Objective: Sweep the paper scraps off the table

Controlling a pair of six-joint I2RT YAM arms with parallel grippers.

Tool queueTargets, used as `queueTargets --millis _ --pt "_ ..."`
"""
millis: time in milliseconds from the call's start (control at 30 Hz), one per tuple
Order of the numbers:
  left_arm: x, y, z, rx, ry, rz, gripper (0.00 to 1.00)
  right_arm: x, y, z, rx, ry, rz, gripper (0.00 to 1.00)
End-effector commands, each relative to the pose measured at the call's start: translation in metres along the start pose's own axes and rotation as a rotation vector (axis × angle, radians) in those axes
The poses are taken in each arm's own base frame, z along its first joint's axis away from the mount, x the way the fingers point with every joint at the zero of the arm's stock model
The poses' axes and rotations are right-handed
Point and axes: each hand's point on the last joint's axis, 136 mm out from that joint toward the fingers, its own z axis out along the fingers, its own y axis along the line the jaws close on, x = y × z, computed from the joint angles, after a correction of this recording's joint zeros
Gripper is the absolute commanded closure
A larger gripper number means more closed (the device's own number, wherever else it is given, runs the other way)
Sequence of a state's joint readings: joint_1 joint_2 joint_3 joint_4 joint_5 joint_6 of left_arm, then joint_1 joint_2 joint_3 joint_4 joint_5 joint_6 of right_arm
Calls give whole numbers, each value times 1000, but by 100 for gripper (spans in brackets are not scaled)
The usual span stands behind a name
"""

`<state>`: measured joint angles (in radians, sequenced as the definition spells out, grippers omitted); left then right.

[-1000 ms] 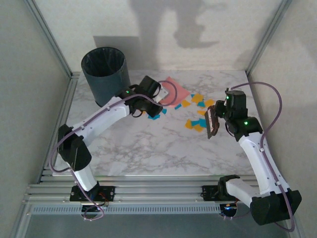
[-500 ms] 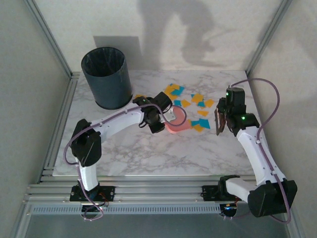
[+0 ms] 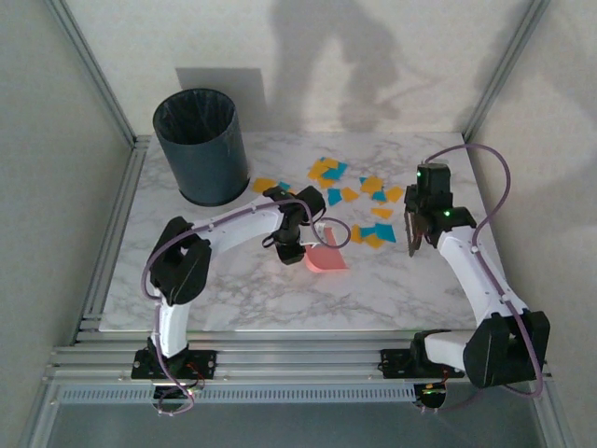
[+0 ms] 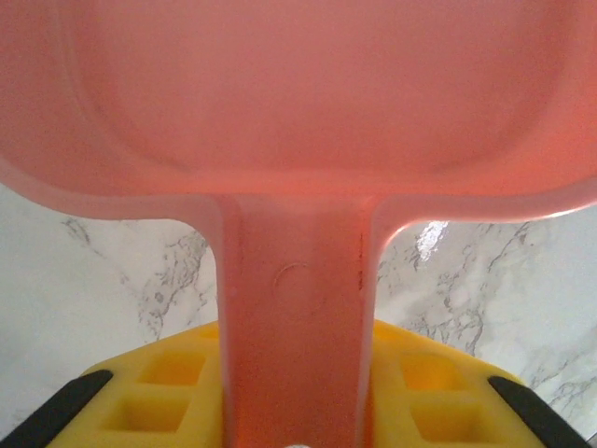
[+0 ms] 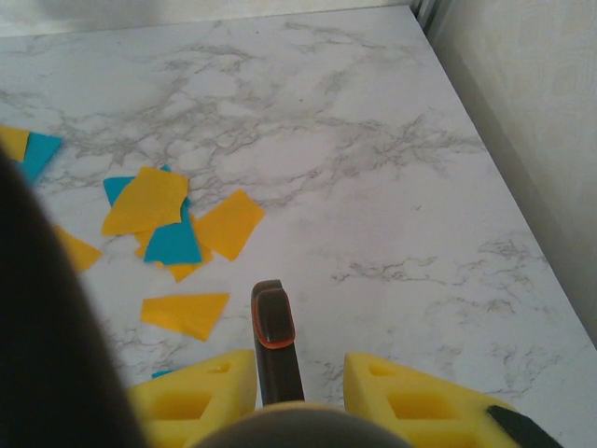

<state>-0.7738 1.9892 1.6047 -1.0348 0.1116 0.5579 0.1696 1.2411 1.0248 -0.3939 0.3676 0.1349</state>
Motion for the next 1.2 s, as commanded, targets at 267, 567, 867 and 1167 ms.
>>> queueTargets --millis 267,567,867,1167 --pt "-6 6 8 7 63 41 100 2 10 16 0 -6 -28 100" --pt "-6 7 13 12 82 52 100 17 35 20 -63 17 -77 100" --pt "-7 6 16 23 89 42 100 34 70 11 -155 28 -147 100" --pt "-8 9 18 16 108 20 100 43 97 -3 -246 35 -189 100"
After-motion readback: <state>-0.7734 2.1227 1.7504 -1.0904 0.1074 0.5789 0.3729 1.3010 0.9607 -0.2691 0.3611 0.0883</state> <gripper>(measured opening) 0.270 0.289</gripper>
